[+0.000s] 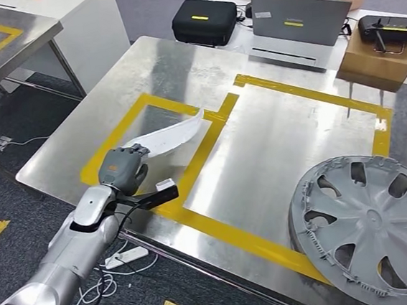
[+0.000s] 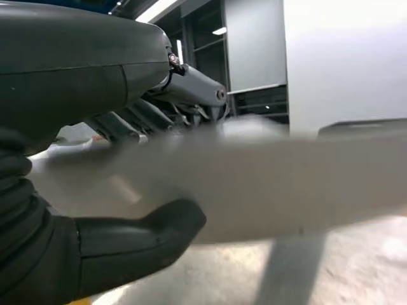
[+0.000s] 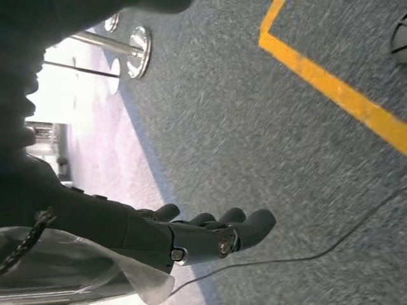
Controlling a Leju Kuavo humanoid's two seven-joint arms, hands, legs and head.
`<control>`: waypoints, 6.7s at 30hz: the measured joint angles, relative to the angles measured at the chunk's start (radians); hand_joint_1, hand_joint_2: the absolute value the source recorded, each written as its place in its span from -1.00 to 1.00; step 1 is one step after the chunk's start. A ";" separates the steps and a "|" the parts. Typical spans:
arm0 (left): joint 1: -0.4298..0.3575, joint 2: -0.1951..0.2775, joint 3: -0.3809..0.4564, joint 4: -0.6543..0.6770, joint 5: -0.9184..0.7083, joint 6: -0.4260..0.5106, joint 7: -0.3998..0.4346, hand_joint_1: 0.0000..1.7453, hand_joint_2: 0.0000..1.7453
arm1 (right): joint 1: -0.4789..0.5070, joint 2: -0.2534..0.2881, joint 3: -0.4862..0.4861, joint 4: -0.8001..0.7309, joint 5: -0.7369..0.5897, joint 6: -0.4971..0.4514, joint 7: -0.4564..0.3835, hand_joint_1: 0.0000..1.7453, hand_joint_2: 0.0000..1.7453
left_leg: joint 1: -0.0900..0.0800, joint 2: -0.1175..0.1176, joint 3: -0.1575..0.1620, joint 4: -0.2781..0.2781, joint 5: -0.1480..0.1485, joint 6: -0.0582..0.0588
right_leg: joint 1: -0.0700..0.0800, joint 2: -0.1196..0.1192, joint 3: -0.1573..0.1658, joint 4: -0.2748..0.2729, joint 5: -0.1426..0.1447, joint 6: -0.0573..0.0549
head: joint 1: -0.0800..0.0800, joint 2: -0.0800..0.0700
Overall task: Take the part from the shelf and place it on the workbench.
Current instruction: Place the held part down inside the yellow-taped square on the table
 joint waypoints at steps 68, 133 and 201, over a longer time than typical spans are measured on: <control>0.591 -0.168 0.076 -0.863 1.280 -0.302 -0.433 -1.00 -1.00 | 0.006 0.027 -0.029 0.001 -0.046 -0.055 -0.005 -1.00 -1.00 | -0.001 -0.002 0.143 -0.249 0.105 0.011 | -0.001 0.002 0.024 0.004 -0.024 0.022 | 0.006 0.000; 0.704 -0.167 0.076 -0.885 1.369 -0.729 -0.540 -1.00 -1.00 | 0.003 0.009 -0.056 0.000 -0.041 -0.028 -0.078 -1.00 -1.00 | -0.004 0.000 0.178 -0.285 0.093 0.035 | 0.006 -0.003 0.007 0.005 -0.013 0.036 | 0.014 0.000; 0.711 -0.178 0.083 -0.872 1.365 -0.688 -0.527 -1.00 0.50 | -0.002 0.002 -0.080 0.000 -0.036 -0.037 -0.053 -1.00 -1.00 | -0.010 0.011 0.205 -0.334 0.114 0.064 | 0.010 -0.001 -0.104 0.216 -0.136 0.048 | 0.025 0.000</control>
